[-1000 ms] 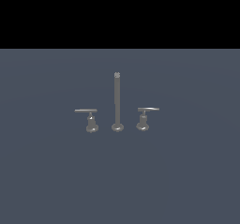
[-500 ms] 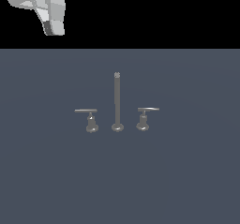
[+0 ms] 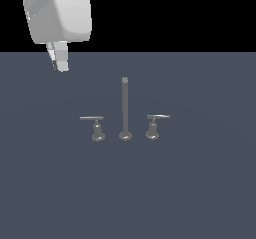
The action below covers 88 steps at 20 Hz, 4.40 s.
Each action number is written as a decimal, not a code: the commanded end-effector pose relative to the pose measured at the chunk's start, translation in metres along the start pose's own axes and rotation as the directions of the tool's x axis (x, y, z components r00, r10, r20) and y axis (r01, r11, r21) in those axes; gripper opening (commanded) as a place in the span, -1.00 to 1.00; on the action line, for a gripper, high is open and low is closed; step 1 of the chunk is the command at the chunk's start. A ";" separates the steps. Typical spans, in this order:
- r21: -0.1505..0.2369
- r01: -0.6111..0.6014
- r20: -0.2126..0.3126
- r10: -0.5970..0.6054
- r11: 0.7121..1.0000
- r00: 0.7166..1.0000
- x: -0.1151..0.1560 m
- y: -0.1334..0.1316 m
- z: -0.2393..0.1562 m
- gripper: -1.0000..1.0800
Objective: Turn on the faucet by rotating a designated handle.
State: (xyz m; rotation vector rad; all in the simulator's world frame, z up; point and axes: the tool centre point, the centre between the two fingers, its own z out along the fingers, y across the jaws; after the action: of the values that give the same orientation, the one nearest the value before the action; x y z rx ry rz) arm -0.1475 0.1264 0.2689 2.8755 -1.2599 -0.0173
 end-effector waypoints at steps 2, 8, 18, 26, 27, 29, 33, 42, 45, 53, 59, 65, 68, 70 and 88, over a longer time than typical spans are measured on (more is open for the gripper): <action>0.003 -0.066 0.001 0.066 0.998 0.998 0.004 -0.014 0.017 -1.00; 0.006 -0.169 0.003 0.169 0.986 0.986 0.013 -0.036 0.043 -1.00; 0.009 -0.324 0.003 0.324 0.946 0.946 0.033 -0.067 0.084 -1.00; 0.009 -0.451 0.000 0.451 0.893 0.893 0.054 -0.090 0.120 -1.00; 0.009 -0.468 -0.001 0.468 0.884 0.884 0.057 -0.093 0.124 -1.00; 0.009 -0.499 -0.002 0.499 0.866 0.866 0.064 -0.098 0.134 -1.00; 0.009 -0.556 -0.004 0.556 0.831 0.831 0.076 -0.108 0.150 -1.00; 0.011 -0.639 -0.005 0.639 0.769 0.769 0.097 -0.121 0.175 -1.00; 0.011 -0.649 -0.004 0.649 0.761 0.761 0.099 -0.123 0.178 -1.00; 0.011 -0.651 -0.003 0.651 0.759 0.759 0.096 -0.122 0.178 -1.00; 0.011 -0.651 -0.003 0.651 0.759 0.759 0.073 -0.114 0.178 -1.00; 0.017 -0.655 -0.002 0.655 0.755 0.755 0.070 -0.108 0.178 -1.00; 0.015 -0.654 -0.002 0.654 0.756 0.756 0.064 -0.100 0.178 -1.00; 0.014 -0.653 -0.002 0.654 0.757 0.757 0.060 -0.095 0.178 -1.00; 0.013 -0.649 -0.001 0.649 0.761 0.761 0.055 -0.048 0.179 -1.00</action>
State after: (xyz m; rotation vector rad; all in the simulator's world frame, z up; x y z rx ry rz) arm -0.0740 0.1382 0.0892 2.2998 -2.1596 -0.0038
